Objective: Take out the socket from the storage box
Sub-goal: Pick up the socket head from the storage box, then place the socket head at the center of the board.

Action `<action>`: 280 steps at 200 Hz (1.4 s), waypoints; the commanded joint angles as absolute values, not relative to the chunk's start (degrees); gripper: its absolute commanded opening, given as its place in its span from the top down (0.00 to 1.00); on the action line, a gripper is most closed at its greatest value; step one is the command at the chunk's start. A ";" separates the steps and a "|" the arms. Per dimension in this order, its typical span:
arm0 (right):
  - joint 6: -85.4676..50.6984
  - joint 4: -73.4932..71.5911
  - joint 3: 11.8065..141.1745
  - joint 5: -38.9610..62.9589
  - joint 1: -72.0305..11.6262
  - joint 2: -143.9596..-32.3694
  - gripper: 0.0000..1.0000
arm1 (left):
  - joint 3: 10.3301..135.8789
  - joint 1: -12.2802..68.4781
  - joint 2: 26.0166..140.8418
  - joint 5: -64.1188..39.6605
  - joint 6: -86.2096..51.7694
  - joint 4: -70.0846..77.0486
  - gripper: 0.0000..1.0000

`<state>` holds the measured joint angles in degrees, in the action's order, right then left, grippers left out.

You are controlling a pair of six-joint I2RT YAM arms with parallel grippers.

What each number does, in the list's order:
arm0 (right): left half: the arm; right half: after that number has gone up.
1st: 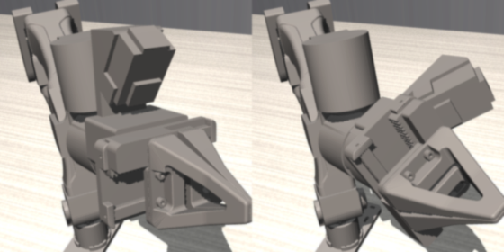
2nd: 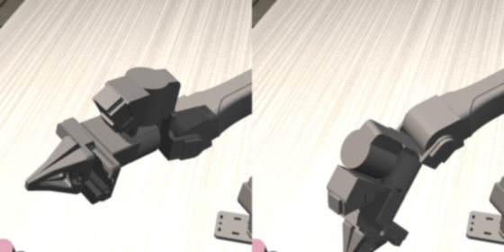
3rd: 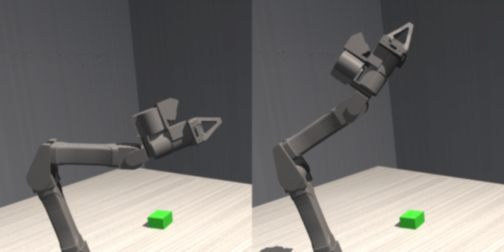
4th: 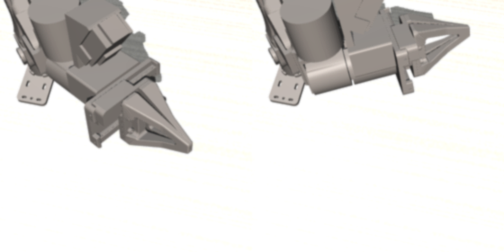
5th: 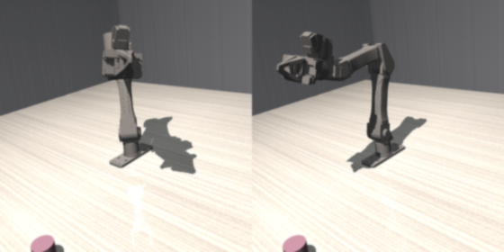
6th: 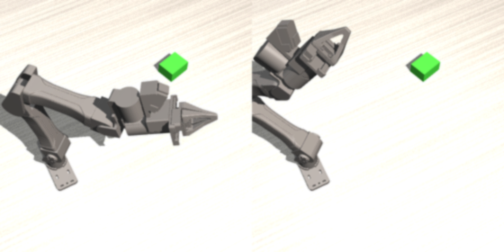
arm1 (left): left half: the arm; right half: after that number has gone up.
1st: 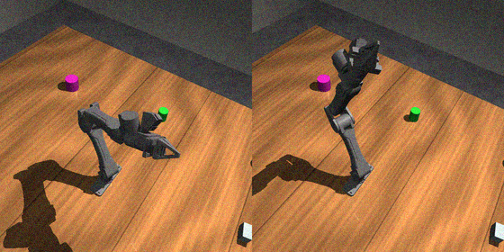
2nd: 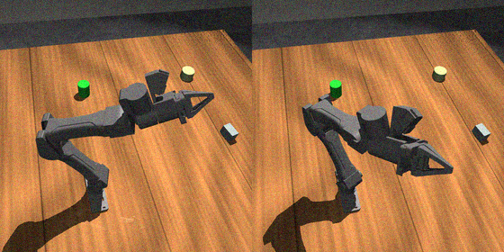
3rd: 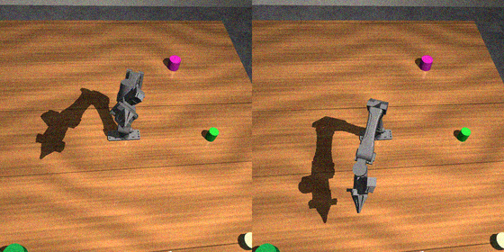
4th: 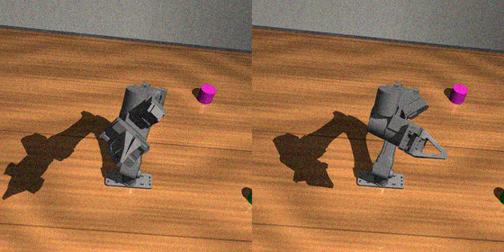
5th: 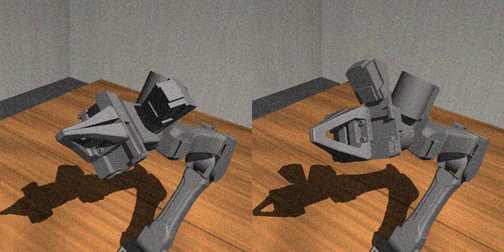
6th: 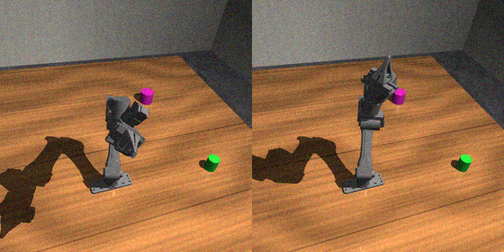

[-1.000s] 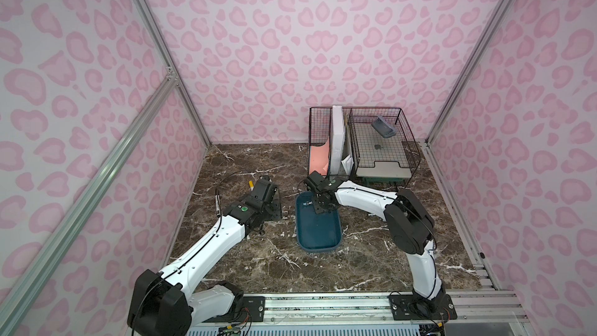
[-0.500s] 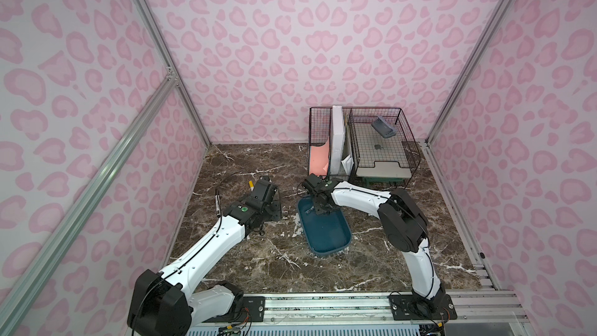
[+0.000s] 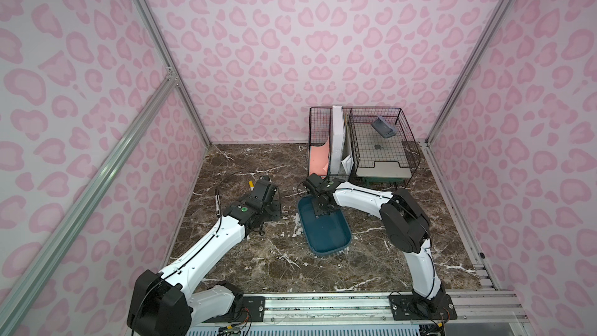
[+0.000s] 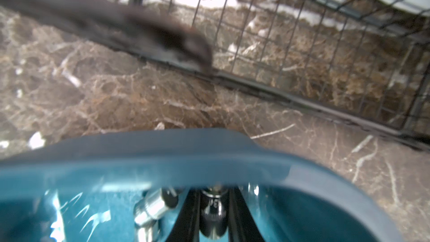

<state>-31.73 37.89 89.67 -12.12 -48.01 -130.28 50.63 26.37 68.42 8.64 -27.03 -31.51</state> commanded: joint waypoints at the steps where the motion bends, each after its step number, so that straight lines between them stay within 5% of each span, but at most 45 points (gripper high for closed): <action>1: -31.13 36.32 88.85 -10.69 -48.06 -127.93 0.82 | 51.04 26.36 68.76 8.29 -26.89 -30.87 0.56; 92: -30.42 36.12 79.57 -10.32 -44.95 -109.65 0.89 | 55.11 29.96 73.03 6.77 -25.76 -30.11 0.56; 160: -27.63 32.77 62.48 -9.63 -32.68 -94.44 0.88 | 61.41 37.54 81.80 7.24 -27.72 -28.02 0.56; 212: -24.68 27.95 52.85 -6.78 -23.80 -91.82 0.88 | 64.71 40.48 86.68 6.66 -29.27 -26.96 0.56; 280: -24.12 25.28 45.71 -4.19 -25.38 -90.52 0.87 | 65.22 41.63 88.32 7.04 -29.71 -26.91 0.56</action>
<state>-24.21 27.86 47.37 -5.13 -24.84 -90.63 64.99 41.54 88.20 6.87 -29.61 -27.44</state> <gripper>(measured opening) 0.224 0.441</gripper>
